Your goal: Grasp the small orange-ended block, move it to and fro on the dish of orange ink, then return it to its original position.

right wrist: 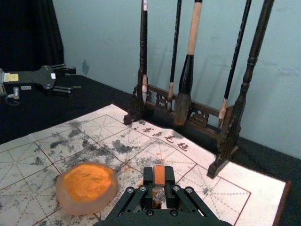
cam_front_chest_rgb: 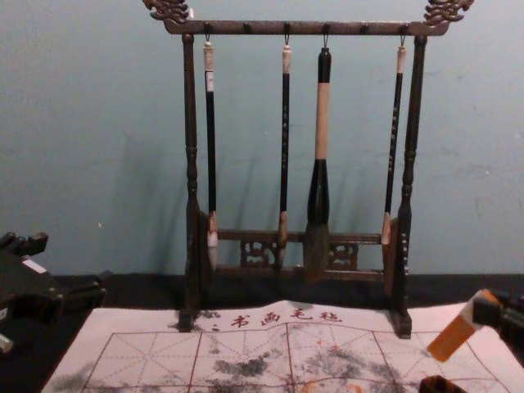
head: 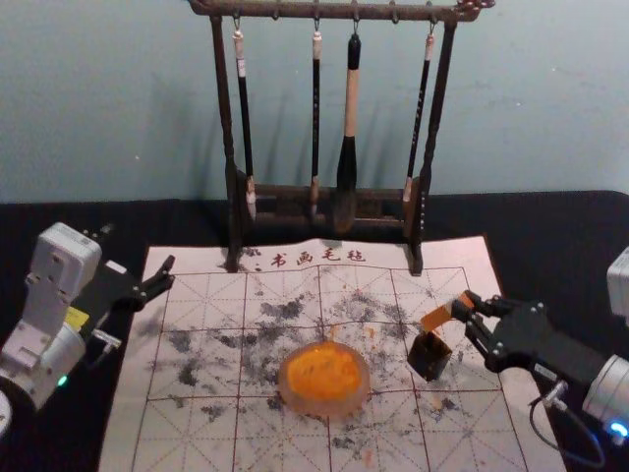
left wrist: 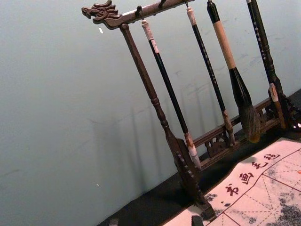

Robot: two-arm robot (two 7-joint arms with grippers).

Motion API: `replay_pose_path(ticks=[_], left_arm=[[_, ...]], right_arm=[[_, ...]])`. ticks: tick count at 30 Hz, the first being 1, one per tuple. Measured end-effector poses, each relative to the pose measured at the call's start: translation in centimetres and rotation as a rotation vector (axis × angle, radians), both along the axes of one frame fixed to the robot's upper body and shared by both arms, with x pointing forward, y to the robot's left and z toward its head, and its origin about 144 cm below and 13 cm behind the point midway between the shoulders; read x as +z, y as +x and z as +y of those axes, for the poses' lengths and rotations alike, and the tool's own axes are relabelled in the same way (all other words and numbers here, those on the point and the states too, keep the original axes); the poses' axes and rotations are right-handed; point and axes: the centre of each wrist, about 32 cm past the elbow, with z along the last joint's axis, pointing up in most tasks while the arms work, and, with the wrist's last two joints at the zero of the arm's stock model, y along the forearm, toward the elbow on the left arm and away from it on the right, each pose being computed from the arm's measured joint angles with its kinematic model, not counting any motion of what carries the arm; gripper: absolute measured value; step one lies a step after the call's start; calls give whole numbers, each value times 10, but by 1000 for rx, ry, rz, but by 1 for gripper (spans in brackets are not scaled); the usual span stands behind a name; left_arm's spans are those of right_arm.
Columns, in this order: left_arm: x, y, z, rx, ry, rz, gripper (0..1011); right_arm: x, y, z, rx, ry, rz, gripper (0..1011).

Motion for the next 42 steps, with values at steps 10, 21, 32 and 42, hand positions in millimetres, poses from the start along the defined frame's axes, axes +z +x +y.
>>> replay_pose_path(ticks=[10,21,32,42], left_arm=[[0,0,0,0,0,0,1001],[0,0,0,0,0,0,1001],[0,0,0,0,0,0,1001],[0,0,0,0,0,0,1001]], right_arm=[[21,13,-5,72,-24,12,121],[40,35,-1,168,-67,65,121],[54,59,15,287,-169,75,121],[59,72,29,361,-225,85,121]])
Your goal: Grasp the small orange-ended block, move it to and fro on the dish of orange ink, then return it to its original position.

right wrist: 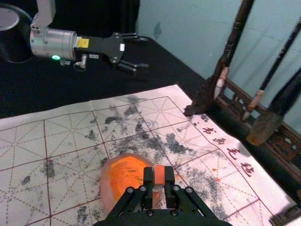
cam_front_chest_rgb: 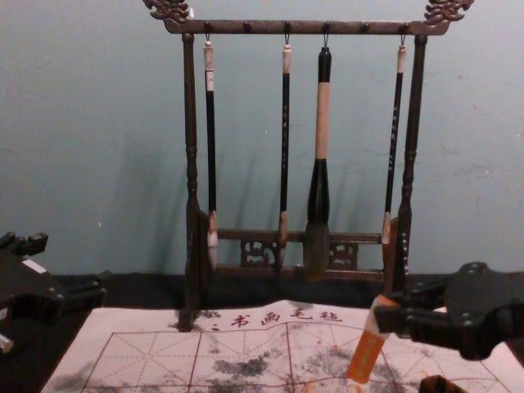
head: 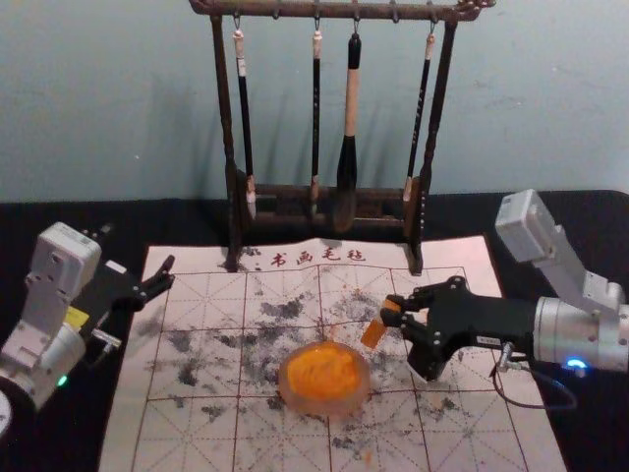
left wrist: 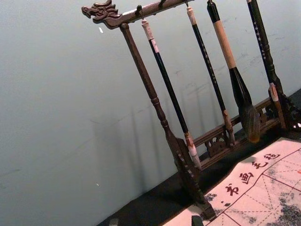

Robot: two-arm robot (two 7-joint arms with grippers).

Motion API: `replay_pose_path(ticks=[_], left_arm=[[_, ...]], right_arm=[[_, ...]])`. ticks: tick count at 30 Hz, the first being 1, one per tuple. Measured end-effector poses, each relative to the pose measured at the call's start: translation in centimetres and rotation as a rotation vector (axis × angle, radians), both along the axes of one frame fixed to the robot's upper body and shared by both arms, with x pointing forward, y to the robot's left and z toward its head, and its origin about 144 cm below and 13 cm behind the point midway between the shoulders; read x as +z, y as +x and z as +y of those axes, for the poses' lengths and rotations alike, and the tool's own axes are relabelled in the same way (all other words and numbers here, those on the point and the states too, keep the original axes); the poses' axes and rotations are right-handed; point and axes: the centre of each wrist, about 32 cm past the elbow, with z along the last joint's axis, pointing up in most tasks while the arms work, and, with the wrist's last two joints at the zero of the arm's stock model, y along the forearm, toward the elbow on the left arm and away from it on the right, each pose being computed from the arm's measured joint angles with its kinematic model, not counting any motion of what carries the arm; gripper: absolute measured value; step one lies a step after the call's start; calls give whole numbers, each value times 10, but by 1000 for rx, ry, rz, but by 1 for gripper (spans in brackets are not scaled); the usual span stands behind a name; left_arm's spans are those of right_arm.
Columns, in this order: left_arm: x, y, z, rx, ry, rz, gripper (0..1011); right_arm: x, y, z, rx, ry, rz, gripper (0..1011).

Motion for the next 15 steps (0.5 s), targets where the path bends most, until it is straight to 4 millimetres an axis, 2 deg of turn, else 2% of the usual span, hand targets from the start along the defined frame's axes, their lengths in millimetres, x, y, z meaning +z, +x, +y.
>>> replay_pose_path(ticks=[15], left_arm=[[0,0,0,0,0,0,1001]], right_arm=[[1,13,18,83,-58,8,121]])
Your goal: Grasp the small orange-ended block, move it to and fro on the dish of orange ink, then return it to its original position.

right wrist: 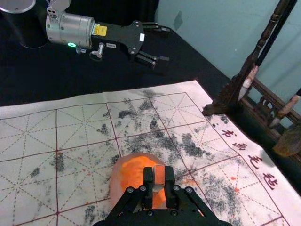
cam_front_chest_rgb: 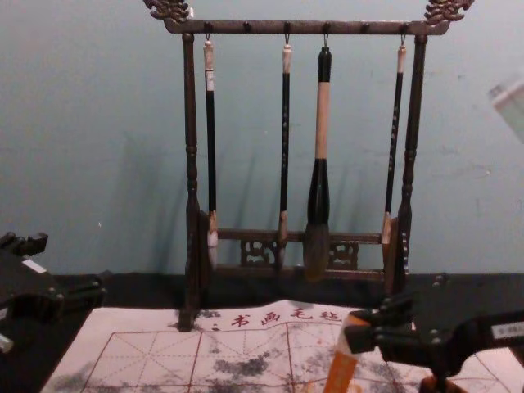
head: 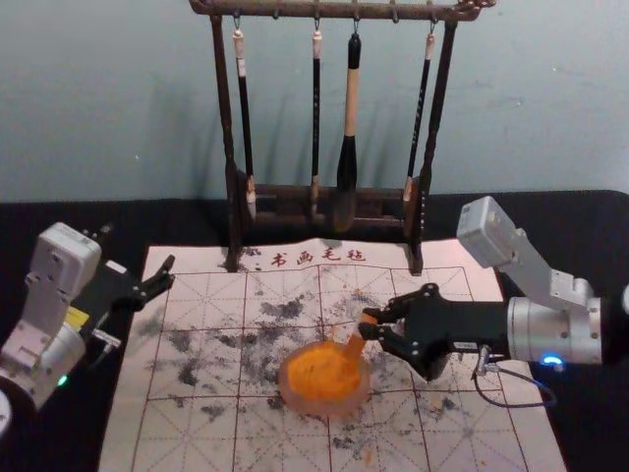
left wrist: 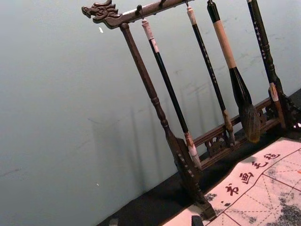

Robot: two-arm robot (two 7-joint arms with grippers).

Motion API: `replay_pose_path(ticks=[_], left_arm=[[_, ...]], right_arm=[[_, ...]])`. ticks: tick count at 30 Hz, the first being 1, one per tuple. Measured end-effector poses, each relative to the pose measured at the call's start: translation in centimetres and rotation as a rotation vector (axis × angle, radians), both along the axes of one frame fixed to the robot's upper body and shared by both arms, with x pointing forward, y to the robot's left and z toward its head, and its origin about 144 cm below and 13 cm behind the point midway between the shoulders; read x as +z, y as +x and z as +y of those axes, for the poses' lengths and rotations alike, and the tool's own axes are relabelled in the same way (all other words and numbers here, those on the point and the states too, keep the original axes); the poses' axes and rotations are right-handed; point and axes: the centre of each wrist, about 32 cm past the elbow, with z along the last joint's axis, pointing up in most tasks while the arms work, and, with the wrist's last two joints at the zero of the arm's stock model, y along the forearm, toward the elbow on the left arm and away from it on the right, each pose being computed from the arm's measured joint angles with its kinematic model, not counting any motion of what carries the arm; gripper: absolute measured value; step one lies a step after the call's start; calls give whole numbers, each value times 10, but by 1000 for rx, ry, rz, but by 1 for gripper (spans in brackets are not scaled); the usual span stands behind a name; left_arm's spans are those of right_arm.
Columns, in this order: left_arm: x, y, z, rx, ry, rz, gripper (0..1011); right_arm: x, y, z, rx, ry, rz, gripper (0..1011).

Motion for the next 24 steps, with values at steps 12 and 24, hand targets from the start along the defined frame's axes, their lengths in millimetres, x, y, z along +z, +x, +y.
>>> replay_pose_path(ticks=[12,24], left_arm=[[0,0,0,0,0,0,1001],[0,0,0,0,0,0,1002]], right_arm=[[-7,11,14,8,-5,4,121],[-14,20,23,34,-35,28,121]])
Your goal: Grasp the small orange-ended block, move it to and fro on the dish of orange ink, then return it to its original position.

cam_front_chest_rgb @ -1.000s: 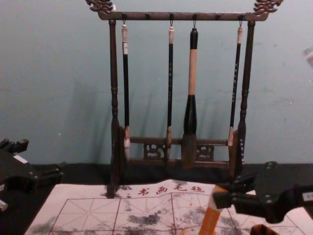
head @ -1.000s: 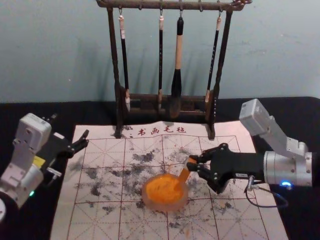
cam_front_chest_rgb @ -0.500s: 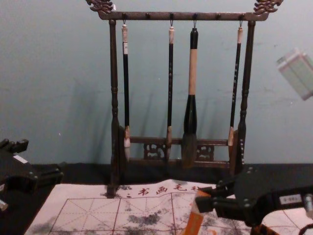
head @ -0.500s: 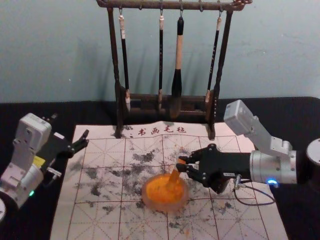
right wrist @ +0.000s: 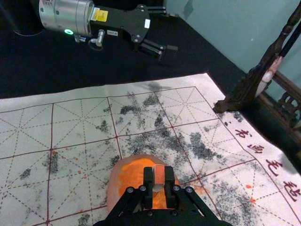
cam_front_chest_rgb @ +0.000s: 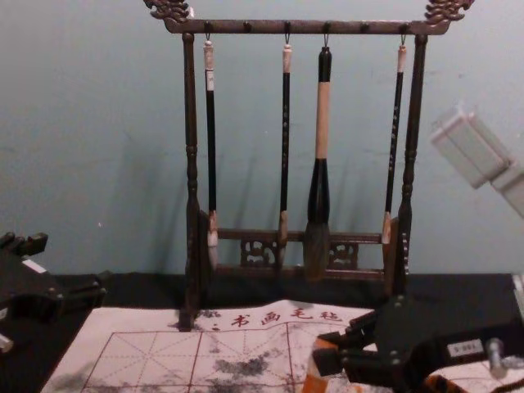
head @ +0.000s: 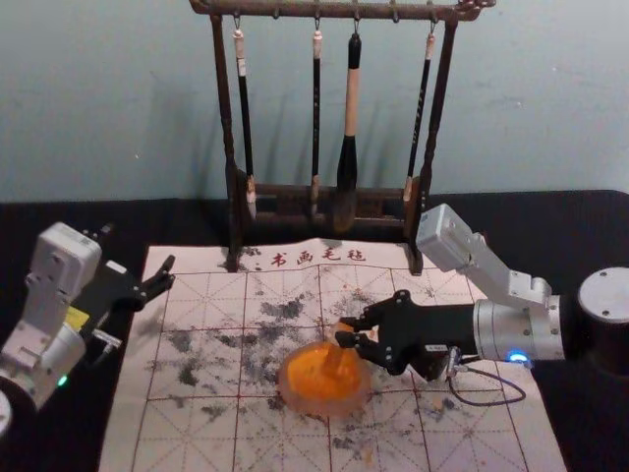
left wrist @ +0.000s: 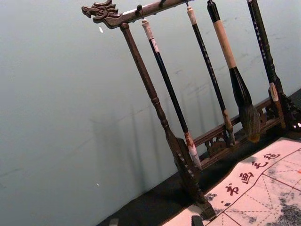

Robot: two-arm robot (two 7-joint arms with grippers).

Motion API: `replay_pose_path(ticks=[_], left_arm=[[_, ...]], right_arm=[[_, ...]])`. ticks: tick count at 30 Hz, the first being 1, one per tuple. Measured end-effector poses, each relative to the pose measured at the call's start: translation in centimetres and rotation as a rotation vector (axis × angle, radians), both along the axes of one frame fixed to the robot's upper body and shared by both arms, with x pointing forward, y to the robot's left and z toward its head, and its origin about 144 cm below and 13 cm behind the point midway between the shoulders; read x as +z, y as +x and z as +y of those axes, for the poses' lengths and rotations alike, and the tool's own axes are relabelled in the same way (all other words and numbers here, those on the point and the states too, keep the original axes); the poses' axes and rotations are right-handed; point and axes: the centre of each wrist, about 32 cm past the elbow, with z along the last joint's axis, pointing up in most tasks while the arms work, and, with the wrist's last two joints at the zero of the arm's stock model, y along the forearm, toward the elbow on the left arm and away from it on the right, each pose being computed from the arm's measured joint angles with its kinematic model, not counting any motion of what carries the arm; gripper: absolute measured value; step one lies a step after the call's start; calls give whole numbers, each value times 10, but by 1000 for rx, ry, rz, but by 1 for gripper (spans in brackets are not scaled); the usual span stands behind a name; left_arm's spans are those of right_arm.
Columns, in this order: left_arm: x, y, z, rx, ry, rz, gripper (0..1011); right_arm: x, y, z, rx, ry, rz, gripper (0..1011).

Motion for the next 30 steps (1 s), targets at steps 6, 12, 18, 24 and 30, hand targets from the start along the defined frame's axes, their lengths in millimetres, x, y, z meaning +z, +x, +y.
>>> replay_pose_path(ticks=[6,12,18,24,30], left_arm=[[0,0,0,0,0,0,1001],[0,0,0,0,0,0,1001],[0,0,0,0,0,0,1001],[0,0,0,0,0,0,1001],[0,0,0,0,0,0,1001]], right_arm=[[-5,1,1,3,3,12,120],[-7,2,2,6,8,17,121],[-7,3,5,20,7,20,121],[-4,3,8,45,-18,18,121],[-3,3,10,63,-41,20,120]])
